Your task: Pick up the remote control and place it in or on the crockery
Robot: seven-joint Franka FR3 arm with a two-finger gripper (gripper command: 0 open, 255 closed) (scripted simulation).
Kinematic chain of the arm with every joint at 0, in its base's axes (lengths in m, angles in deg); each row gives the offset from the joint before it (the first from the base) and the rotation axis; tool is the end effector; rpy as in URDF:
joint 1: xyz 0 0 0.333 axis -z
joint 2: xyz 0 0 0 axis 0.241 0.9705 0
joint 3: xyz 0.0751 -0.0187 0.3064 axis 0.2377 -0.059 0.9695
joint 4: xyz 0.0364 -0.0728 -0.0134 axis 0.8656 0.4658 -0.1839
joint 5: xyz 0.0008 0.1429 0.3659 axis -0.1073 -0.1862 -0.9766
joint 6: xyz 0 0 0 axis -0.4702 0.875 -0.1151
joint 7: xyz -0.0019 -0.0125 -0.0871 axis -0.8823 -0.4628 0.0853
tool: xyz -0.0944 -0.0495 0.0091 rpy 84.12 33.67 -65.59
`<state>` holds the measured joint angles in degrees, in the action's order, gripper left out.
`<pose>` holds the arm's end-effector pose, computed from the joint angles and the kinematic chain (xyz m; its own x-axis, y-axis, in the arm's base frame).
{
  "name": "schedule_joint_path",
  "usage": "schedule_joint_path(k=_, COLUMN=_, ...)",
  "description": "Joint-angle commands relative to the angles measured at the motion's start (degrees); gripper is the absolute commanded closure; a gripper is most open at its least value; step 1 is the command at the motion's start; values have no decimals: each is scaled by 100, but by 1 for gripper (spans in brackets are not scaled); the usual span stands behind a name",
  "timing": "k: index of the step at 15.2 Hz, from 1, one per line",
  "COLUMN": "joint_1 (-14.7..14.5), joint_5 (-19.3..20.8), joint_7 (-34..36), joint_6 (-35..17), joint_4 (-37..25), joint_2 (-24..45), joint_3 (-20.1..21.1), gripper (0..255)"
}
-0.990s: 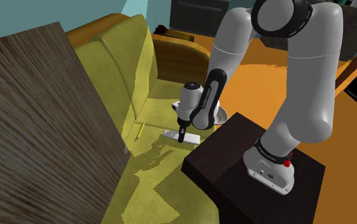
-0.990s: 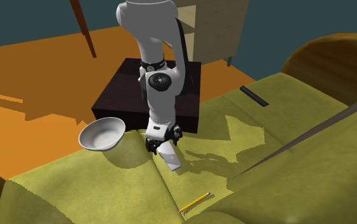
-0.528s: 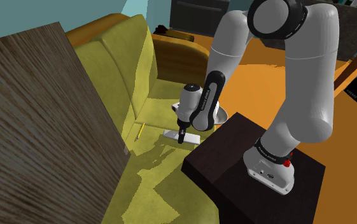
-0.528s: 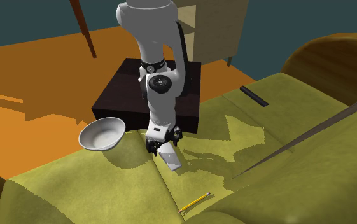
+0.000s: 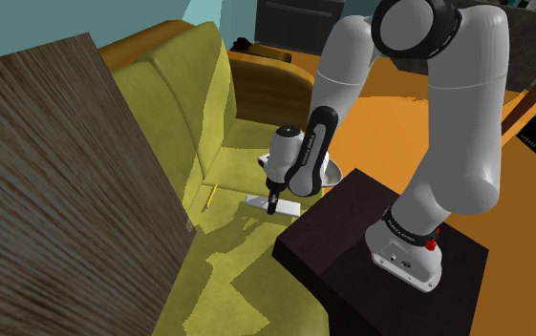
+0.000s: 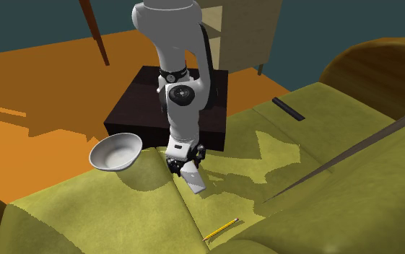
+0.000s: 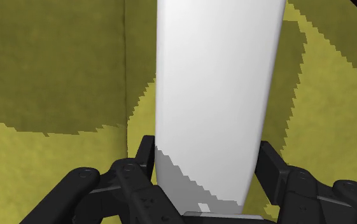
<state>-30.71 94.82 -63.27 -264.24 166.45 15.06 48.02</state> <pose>0.3804 0.1188 0.0779 0.8091 0.5877 0.0001 0.5877 -0.8090 0.0060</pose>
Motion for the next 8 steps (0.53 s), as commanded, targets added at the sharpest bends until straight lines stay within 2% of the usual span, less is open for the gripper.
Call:
schedule_joint_path(k=1, joint_1=0, joint_5=0, joint_7=0, joint_6=0, joint_4=0, joint_2=-1, joint_3=0, gripper=255)
schedule_joint_path(k=4, joint_1=-1, joint_5=0, joint_7=1, joint_6=-2, joint_4=0, joint_2=1, joint_3=0, gripper=255)
schedule_joint_path(k=8, joint_1=60, joint_5=-7, joint_7=-16, joint_6=278, joint_4=158, joint_2=-436, joint_3=59, gripper=255)
